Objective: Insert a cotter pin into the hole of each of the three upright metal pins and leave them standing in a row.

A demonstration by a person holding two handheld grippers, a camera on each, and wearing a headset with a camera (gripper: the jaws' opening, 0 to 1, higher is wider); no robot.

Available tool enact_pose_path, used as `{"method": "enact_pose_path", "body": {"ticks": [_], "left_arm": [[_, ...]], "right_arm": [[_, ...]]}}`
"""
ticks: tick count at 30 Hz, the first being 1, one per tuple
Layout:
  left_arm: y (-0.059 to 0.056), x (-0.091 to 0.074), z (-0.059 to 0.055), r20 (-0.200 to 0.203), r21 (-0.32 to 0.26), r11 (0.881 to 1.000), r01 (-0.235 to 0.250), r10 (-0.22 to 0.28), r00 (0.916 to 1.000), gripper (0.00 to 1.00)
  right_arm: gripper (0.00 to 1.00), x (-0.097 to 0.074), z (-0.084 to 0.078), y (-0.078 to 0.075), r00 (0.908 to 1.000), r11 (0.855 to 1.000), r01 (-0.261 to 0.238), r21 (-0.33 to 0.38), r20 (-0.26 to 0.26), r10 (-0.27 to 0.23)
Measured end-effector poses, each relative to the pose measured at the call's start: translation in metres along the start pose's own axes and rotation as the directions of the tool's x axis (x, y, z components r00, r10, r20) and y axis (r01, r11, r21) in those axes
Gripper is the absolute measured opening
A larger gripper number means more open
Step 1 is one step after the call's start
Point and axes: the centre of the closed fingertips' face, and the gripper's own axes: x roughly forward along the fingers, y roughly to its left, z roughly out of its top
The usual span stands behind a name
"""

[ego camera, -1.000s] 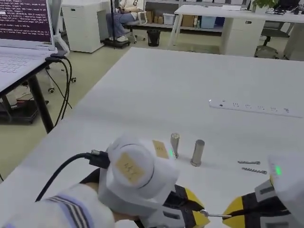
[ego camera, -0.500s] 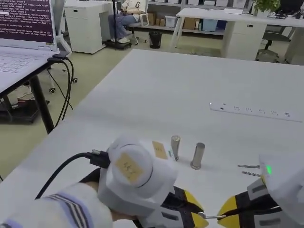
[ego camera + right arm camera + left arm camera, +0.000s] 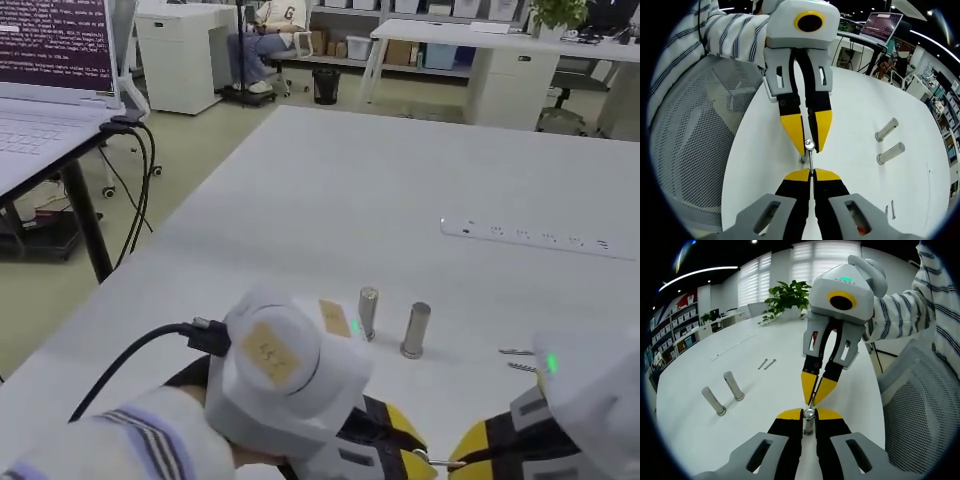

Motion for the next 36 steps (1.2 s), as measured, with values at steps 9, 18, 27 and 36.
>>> {"method": "enact_pose_path", "body": {"ticks": [9,18,27,36], "left_arm": [[-0.004,0.000,0.000,-0.005,0.010,1.000,0.004,-0.004,1.0000,0.05],[-0.004,0.000,-0.001,-0.011,0.035,0.999,-0.006,0.006,0.9999,0.05],[-0.002,0.001,-0.001,-0.014,0.038,0.999,-0.007,0.008,0.9999,0.05],[-0.001,0.001,-0.001,-0.018,0.028,0.999,-0.016,0.017,0.9997,0.06]], "right_arm": [[0.00,0.009,0.008,0.003,0.9993,1.000,-0.015,0.023,0.034,0.014],[0.15,0.005,0.004,-0.001,0.9982,1.000,0.029,0.005,0.052,-0.029],[0.00,-0.001,0.011,0.003,0.9970,0.999,0.014,0.052,0.075,-0.018],[0.00,0.001,0.013,0.002,0.9973,0.999,0.027,0.028,0.067,-0.029]]}}
